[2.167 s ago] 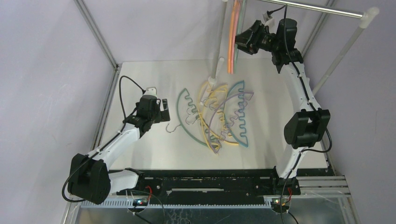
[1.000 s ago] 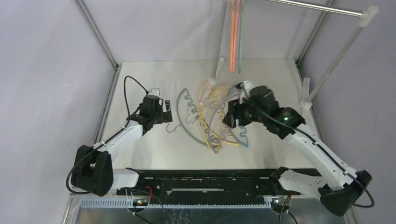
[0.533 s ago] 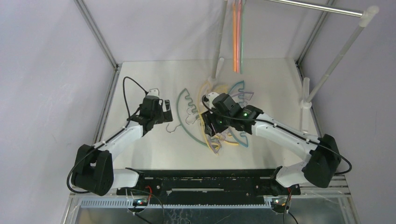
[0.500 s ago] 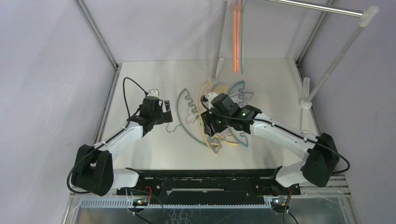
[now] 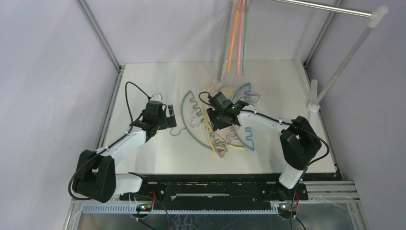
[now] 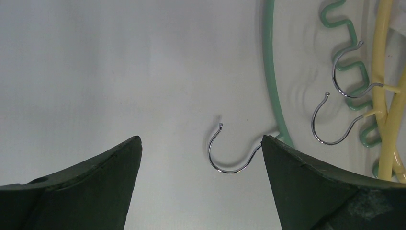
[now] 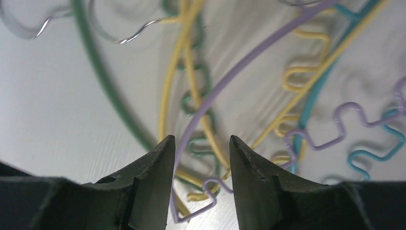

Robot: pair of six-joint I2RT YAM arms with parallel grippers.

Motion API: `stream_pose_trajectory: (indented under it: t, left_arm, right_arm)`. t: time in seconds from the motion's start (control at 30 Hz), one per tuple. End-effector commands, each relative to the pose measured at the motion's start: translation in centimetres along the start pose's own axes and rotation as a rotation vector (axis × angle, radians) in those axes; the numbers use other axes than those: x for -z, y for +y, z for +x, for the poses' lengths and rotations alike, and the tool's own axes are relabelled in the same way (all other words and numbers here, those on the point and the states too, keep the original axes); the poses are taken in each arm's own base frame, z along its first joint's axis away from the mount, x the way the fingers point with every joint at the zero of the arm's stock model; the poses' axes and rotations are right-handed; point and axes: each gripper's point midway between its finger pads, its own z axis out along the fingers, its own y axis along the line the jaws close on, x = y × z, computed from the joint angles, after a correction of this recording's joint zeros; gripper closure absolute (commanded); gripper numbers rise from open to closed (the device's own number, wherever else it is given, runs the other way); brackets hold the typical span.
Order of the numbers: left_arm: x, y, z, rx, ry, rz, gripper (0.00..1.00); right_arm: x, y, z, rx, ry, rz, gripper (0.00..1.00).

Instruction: Organize the hangers

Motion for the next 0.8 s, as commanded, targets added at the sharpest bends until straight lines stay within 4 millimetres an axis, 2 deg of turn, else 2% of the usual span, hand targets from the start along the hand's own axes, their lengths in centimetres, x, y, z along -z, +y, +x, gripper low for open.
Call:
stream_pose_trajectory:
  t: [0.0,0.37,0.6,0.77]
  left_arm:
    - [0.7,-0.8,-2.0,0.040,-0.075,0.042,0.01]
    - [0.4,-0.7,-1.8,0.038,-0.068,0.035,0.01]
    - [0.1,-0.6,-1.5,0.036,-0.055,0.029,0.00]
    - [0.0,-0.5,-1.4,0.035,-0.051,0.027,0.01]
  right_arm:
    - [-0.1,-2.3,-3.8,-0.156,-0.098,0.047,0.48]
    - [-3.0,-1.4,-3.8,-0.156,-0.042,0.016,0.51]
    - [-4.8,-2.6,-2.7,-0.172,0.012,0.045,0.53]
    - [-5.7,-2.3,-2.0,-0.152,0.041,0.024,0.56]
